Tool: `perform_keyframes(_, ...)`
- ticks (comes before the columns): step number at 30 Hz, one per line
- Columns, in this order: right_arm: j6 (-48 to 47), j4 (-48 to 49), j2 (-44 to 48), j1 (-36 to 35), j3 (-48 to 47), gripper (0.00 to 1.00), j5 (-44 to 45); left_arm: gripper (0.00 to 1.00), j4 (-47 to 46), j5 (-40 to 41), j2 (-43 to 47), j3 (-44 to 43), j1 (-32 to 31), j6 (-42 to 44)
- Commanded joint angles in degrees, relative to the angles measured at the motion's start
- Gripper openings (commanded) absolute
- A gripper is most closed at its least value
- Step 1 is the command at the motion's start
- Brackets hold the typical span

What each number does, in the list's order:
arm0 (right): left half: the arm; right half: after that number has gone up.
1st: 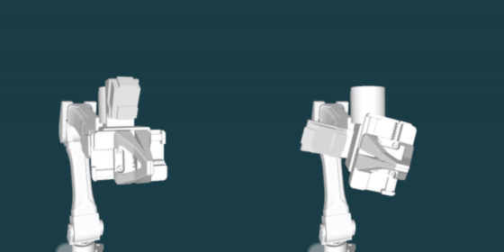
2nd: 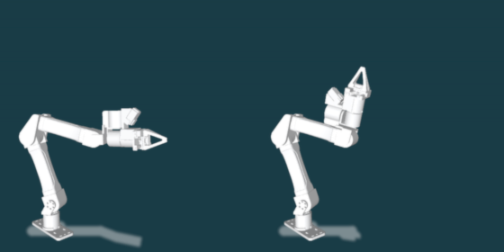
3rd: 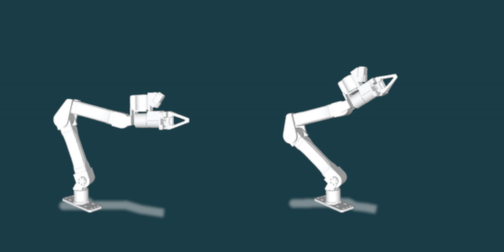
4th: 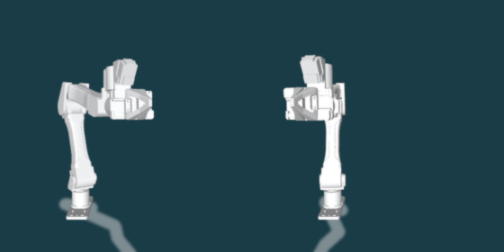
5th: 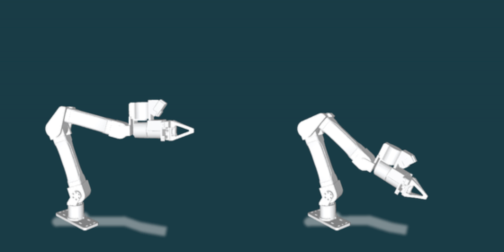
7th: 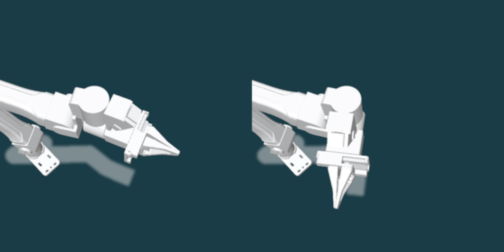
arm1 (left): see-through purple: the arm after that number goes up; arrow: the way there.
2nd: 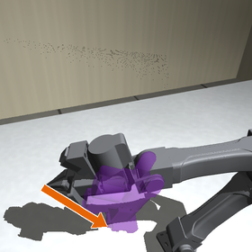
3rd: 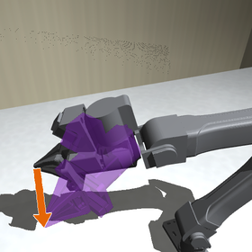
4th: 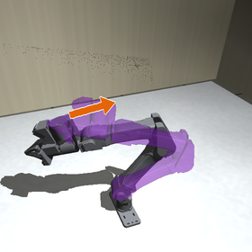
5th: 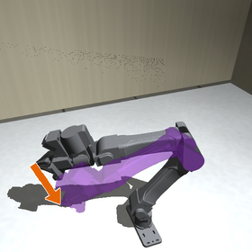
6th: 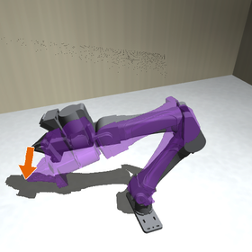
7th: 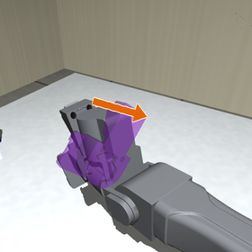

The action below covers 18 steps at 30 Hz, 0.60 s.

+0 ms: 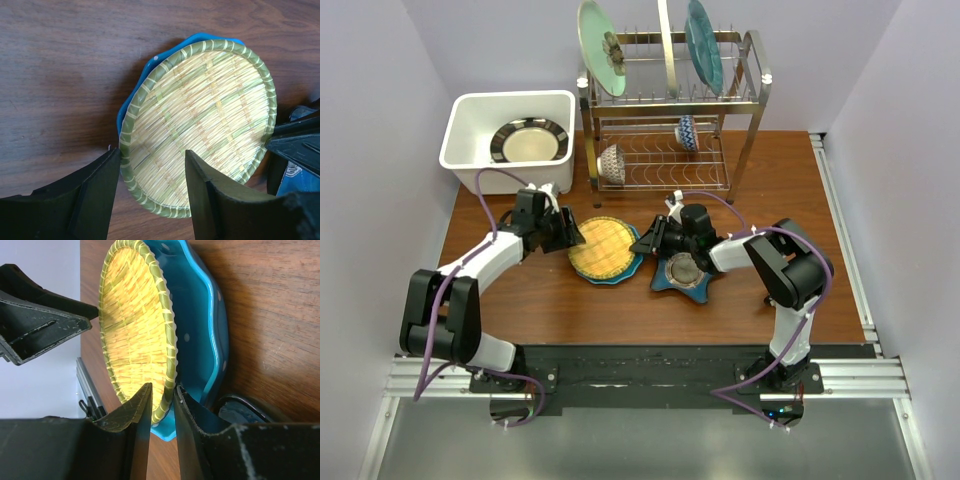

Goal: Place the plates into the plastic bin on the countertop
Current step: Pick up the plate at the center of the board.

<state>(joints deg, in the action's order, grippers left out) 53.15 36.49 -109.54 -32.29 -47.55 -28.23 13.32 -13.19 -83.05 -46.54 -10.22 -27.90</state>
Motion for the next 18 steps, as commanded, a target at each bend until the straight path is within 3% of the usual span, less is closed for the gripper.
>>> perform_keyframes(1,0.1,2.4,-0.6,-0.3,-0.4,0.27,-0.8,0.55,-3.4,-1.4,-0.9,1.4,-0.7,-0.7)
perform_keyframes(13,0.4,3.5,-0.7,-0.3,0.4,0.25,-1.0,0.47,-8.8,-9.6,3.5,3.3,-0.8,-2.0)
perform_keyframes(18,0.6,4.6,-0.4,-0.3,0.8,0.15,-1.7,0.45,-15.1,-14.7,5.3,5.1,-0.8,-3.5)
